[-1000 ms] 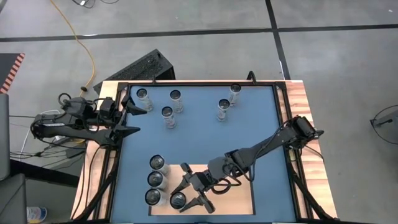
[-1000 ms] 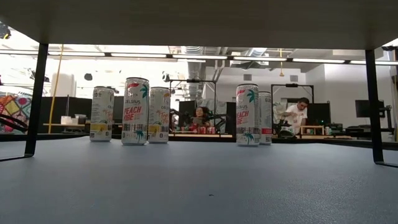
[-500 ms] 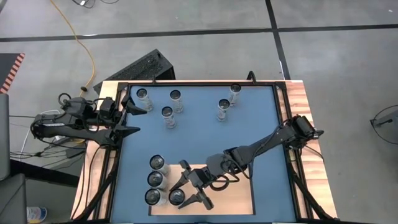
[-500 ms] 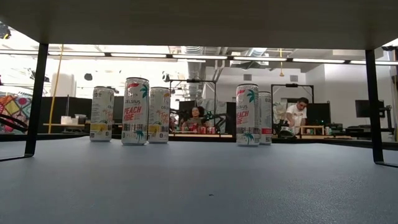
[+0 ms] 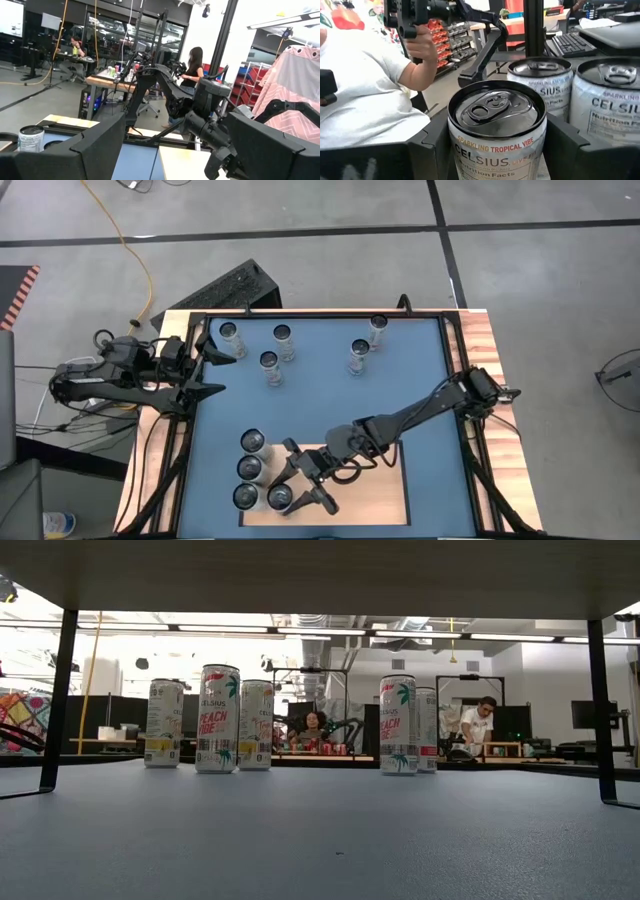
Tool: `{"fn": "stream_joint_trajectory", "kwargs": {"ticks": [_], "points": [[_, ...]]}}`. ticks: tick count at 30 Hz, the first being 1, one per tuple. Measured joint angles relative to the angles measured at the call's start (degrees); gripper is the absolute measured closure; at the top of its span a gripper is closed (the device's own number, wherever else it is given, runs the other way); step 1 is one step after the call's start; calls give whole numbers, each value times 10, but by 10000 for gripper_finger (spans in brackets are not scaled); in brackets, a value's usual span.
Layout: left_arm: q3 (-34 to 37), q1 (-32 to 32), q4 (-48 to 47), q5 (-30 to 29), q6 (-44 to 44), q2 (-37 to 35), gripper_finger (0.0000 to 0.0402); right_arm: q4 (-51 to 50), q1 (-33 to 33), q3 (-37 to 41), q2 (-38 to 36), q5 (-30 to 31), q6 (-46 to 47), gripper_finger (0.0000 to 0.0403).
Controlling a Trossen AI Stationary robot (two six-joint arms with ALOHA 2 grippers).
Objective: Place canned beverage on shelf
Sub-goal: Put the bottom right white yellow soda can on the shelf
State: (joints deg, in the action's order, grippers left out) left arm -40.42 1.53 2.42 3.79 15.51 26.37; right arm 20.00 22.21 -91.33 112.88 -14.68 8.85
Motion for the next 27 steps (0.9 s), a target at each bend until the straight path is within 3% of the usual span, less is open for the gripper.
{"fn": "stream_joint_trajectory", "kwargs": {"ticks": [27], "points": [[0, 0, -5, 1, 0, 0, 68, -14, -6, 0, -1, -14, -49, 159]]}}
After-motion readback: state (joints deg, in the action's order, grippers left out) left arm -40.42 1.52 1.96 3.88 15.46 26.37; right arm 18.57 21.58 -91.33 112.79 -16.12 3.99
